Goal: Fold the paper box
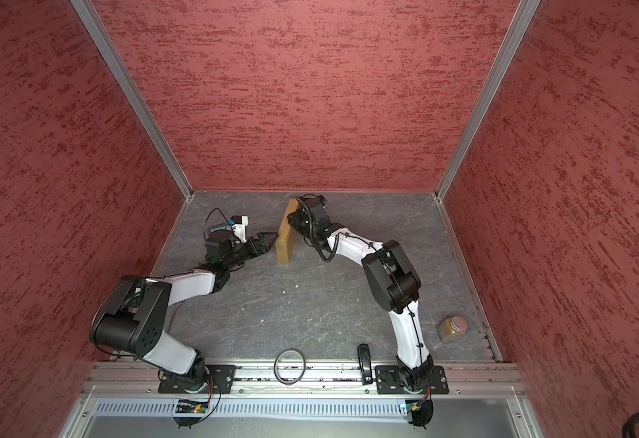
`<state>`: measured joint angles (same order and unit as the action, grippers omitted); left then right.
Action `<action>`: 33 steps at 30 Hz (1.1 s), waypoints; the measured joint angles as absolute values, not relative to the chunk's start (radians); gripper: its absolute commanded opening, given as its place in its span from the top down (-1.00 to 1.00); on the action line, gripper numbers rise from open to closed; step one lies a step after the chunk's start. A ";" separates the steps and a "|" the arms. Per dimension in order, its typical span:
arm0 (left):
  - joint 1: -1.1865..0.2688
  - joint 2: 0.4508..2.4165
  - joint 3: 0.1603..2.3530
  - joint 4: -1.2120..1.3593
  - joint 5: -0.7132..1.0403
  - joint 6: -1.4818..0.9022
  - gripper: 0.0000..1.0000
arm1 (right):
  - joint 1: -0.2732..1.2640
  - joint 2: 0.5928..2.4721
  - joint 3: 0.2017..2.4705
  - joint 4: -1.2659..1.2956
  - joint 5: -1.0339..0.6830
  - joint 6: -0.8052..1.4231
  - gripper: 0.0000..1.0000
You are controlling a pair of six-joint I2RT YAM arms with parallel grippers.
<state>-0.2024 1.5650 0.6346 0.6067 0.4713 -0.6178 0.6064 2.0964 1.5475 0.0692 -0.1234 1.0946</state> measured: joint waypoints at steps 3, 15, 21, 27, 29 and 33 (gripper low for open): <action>-0.185 1.561 0.638 0.595 0.483 -0.621 -1.00 | 0.610 2.096 1.557 0.054 -0.123 1.093 0.24; -0.169 1.625 0.734 0.487 0.542 -0.591 -1.00 | 0.628 2.096 1.559 0.043 -0.122 1.092 0.35; -0.169 1.649 0.737 0.470 0.566 -0.587 -0.98 | 0.634 2.099 1.563 0.046 -0.122 1.092 0.37; -0.171 1.650 0.744 0.454 0.569 -0.574 -0.90 | 0.637 2.108 1.569 0.056 -0.123 1.092 0.37; -0.173 1.650 0.748 0.445 0.567 -0.567 -0.86 | 0.638 2.112 1.573 0.057 -0.123 1.093 0.37; -0.178 1.650 0.752 0.432 0.559 -0.551 -0.78 | 0.639 2.112 1.574 0.058 -0.123 1.092 0.26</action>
<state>-0.1780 1.6497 0.7525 0.4320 0.5594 -0.5514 0.6388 2.1124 1.5738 0.0578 -0.1226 1.0924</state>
